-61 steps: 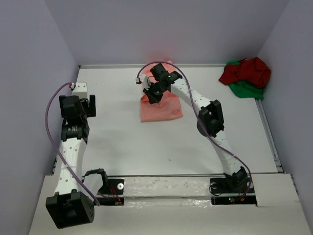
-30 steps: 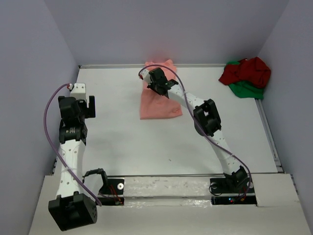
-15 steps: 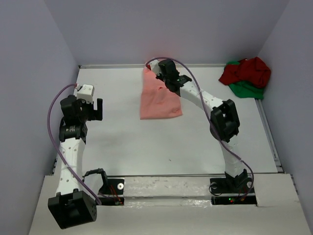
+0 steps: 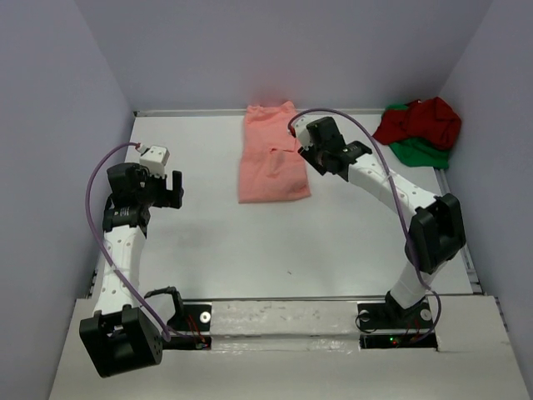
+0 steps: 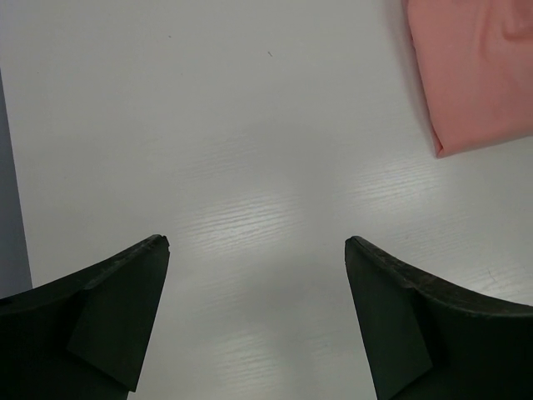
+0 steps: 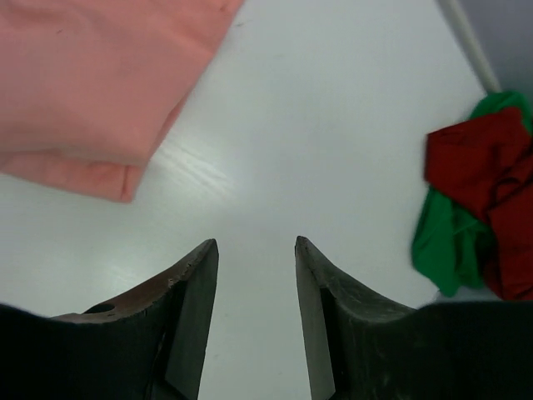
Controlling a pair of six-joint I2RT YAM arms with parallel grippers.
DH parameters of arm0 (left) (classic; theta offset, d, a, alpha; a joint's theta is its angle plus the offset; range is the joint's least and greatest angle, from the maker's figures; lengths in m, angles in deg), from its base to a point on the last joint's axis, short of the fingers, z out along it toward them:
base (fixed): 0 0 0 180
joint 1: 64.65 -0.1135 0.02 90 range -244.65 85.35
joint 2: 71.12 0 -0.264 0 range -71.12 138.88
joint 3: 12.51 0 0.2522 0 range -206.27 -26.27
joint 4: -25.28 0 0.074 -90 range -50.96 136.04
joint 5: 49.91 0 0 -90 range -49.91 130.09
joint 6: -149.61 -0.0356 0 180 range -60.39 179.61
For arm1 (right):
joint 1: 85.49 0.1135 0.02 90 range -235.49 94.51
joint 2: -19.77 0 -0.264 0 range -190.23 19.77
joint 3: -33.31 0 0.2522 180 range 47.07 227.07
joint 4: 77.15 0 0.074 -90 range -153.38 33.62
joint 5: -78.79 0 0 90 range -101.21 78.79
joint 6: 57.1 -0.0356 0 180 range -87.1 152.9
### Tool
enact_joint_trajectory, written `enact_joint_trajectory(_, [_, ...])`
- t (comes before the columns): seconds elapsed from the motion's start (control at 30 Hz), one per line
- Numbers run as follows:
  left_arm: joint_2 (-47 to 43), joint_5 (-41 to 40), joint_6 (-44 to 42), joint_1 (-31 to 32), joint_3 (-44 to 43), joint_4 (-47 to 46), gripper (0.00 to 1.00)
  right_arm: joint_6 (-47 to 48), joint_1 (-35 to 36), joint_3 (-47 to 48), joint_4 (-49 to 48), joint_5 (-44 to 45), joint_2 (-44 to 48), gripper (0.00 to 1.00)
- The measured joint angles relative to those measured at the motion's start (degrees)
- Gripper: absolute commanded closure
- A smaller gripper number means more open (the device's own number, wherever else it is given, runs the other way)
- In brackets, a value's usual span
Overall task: Fold and stack the t-shirts
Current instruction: Fold the folded rectangular tshirt in 1/3 of the way
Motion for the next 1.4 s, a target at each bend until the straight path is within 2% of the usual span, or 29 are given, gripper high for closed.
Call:
enact_joint_trajectory(0.23, [0.0, 2.5, 0.0, 0.0, 0.0, 0.2, 0.04, -7.1, -0.6, -2.2, 8.6, -12.4, -1.6, 0.51])
enact_joint_trajectory(0.4, [0.0, 3.4, 0.0, 0.0, 0.0, 0.6, 0.04, -10.0, -1.0, -1.9, 11.2, -21.9, -6.0, 0.51])
enact_joint_trajectory(0.57, [0.0, 3.7, 0.1, 0.0, 0.0, 0.8, 0.04, -10.7, -1.0, 1.7, 13.6, -26.9, -12.4, 0.52])
enact_joint_trajectory(1.0, [0.0, 2.9, 0.1, 0.0, 0.0, 0.8, 0.04, -10.3, -2.0, 17.3, 15.7, -29.9, -21.9, 0.52])
enact_joint_trajectory(1.4, [0.0, 2.1, 0.1, 0.0, 0.0, 0.8, 0.04, -10.2, -7.2, 19.0, 16.6, -30.3, -25.0, 0.54])
